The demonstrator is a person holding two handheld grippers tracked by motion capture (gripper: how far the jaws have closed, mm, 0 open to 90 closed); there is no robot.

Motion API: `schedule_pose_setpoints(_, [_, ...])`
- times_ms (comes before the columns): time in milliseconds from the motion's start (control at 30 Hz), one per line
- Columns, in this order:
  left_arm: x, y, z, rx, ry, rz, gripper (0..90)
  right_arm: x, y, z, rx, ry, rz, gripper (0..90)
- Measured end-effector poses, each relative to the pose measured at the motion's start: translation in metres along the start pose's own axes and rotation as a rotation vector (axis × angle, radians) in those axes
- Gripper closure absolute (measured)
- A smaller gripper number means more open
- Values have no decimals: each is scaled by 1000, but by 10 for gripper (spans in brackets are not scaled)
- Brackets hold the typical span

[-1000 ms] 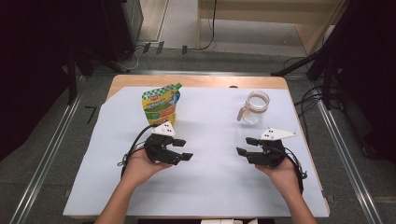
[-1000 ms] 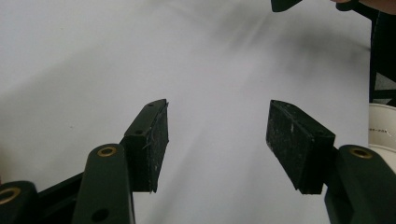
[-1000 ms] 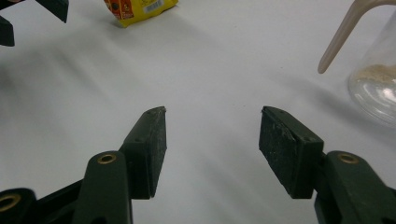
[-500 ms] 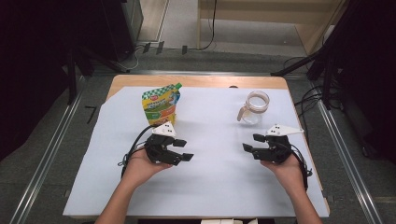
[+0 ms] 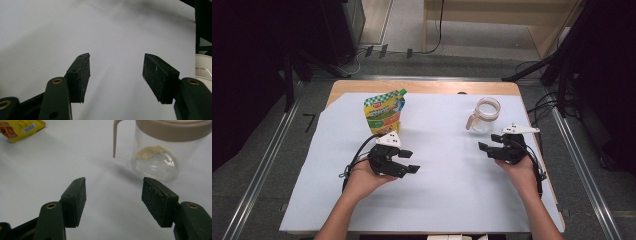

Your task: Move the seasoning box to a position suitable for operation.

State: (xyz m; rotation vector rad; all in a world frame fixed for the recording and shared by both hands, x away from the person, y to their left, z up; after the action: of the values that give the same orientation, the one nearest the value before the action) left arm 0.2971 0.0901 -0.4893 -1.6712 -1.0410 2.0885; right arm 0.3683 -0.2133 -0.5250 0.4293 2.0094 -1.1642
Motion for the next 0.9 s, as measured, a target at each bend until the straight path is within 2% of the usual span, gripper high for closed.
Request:
schedule_pose_setpoints(100, [0, 1, 0, -1, 0, -3, 395, -4, 4, 6, 13, 15, 17, 348])
schedule_pose_setpoints(167, [1, 0, 0, -2, 2, -5, 395, -6, 8, 10, 23, 21, -15, 354])
schedule_pose_setpoints(267, [1, 0, -1, -4, -5, -1, 395, -13, 12, 13, 37, 18, 4, 350])
schedule_pose_setpoints(333, [2, 0, -1, -7, -6, 0, 395, -15, 16, 18, 68, 22, -7, 332])
schedule_pose_setpoints(433, [3, 0, -2, -11, -9, -1, 394, -21, 21, 27, 81, 52, 24, 291])
schedule_pose_setpoints(467, [3, 0, -3, -13, -8, -7, 394, -25, 23, 34, 102, 71, 57, 266])
schedule_pose_setpoints(533, [4, 0, -3, -13, -8, -8, 394, -26, 25, 38, 121, 85, 69, 265])
schedule_pose_setpoints(567, [5, 0, -3, -15, -11, -8, 394, -29, 30, 44, 142, 117, 64, 261])
schedule_pose_setpoints(633, [6, 0, -3, -16, -19, -9, 394, -32, 34, 49, 139, 133, 74, 254])
schedule_pose_setpoints(733, [8, 0, -1, -15, -28, -8, 394, -35, 41, 50, 98, 142, 90, 212])
schedule_pose_setpoints(867, [11, -2, 0, -24, -36, -7, 394, -38, 50, 50, 102, 113, 91, 168])
schedule_pose_setpoints(900, [13, -3, 0, -27, -39, -8, 394, -40, 58, 50, 120, 108, 101, 134])
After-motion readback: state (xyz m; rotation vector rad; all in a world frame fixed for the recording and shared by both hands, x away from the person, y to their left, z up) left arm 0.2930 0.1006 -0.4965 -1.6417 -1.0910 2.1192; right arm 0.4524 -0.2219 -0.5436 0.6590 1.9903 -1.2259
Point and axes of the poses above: each handheld gripper's, and its own axes: y roughly forward along the jaws, x roughly out of its underside, z roughly to its right, the point moved 7 cm from there along y, roughly forward along the jaws, and after that the axes turned 10 degrees about y, right-handed, at the moved point
